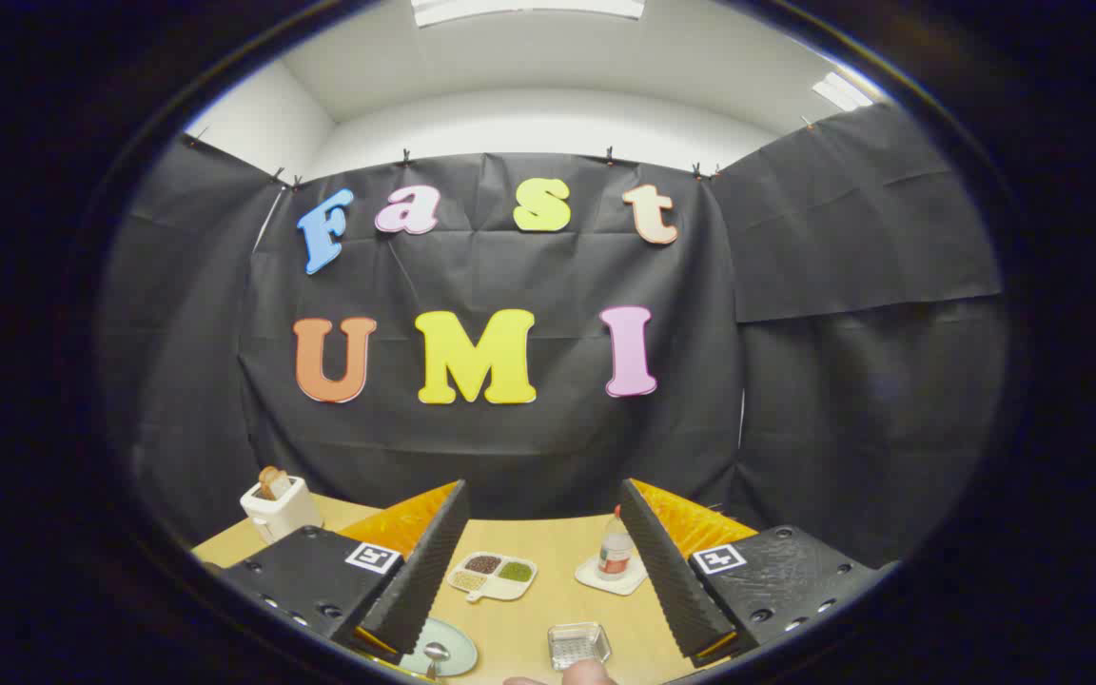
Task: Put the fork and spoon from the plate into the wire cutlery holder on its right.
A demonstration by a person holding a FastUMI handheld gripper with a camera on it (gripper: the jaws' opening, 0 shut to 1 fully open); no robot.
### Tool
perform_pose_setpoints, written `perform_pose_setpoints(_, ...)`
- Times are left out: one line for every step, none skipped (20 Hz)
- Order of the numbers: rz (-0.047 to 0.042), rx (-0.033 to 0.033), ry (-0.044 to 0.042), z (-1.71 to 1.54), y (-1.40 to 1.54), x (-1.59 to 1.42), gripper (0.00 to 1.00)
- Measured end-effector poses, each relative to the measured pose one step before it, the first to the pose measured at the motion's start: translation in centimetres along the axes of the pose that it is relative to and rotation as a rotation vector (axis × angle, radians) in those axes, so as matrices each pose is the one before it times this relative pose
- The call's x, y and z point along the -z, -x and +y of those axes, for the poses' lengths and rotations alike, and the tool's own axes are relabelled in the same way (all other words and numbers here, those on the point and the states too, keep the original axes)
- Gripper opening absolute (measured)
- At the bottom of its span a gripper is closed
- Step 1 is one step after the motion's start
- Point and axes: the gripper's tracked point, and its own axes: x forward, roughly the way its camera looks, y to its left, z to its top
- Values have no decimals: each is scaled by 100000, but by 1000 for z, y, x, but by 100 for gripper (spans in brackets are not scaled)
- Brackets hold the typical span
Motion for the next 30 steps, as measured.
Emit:
perform_pose_setpoints(418,-581,71,208,-22,42,95)
perform_pose_setpoints(443,-97,-44,143,82,136,95)
perform_pose_setpoints(429,-247,-202,52,13,-33,95)
perform_pose_setpoints(391,-663,-53,256,24,73,95)
perform_pose_setpoints(344,-599,486,193,39,11,95)
perform_pose_setpoints(324,-394,835,60,23,49,95)
perform_pose_setpoints(147,-420,477,29,140,-71,95)
perform_pose_setpoints(451,-531,332,120,13,69,95)
perform_pose_setpoints(854,-192,208,5,-16,98,95)
perform_pose_setpoints(1111,-76,113,17,-20,346,95)
perform_pose_setpoints(1402,1296,831,-39,-109,238,95)
perform_pose_setpoints(1386,1710,1867,-294,-150,437,95)
perform_pose_setpoints(2024,-1359,873,618,-5,465,95)
perform_pose_setpoints(2880,-2686,879,1065,35,812,95)
perform_pose_setpoints(2878,-2339,719,969,-110,787,95)
perform_pose_setpoints(2433,-1555,404,600,-212,864,95)
perform_pose_setpoints(1918,-1686,-152,582,-67,607,95)
perform_pose_setpoints(2433,-1252,120,642,-178,834,95)
perform_pose_setpoints(3898,-396,1122,466,-287,994,95)
perform_pose_setpoints(4870,-1284,1712,798,-296,1483,95)
perform_pose_setpoints(4801,-2468,647,1059,-241,1210,95)
perform_pose_setpoints(4598,-2377,675,1059,-157,1282,95)
perform_pose_setpoints(4016,-1885,-32,864,-218,1141,95)
perform_pose_setpoints(3946,-1522,-176,792,-307,1248,95)
perform_pose_setpoints(4588,-1145,-124,671,-418,1263,95)
perform_pose_setpoints(5111,-1074,-355,708,-560,1625,95)
perform_pose_setpoints(5051,-695,-83,446,-533,1348,96)
perform_pose_setpoints(5372,-181,115,421,-706,1511,96)
perform_pose_setpoints(5403,-728,-388,469,-594,1387,95)
perform_pose_setpoints(6231,-956,302,440,-625,1659,96)
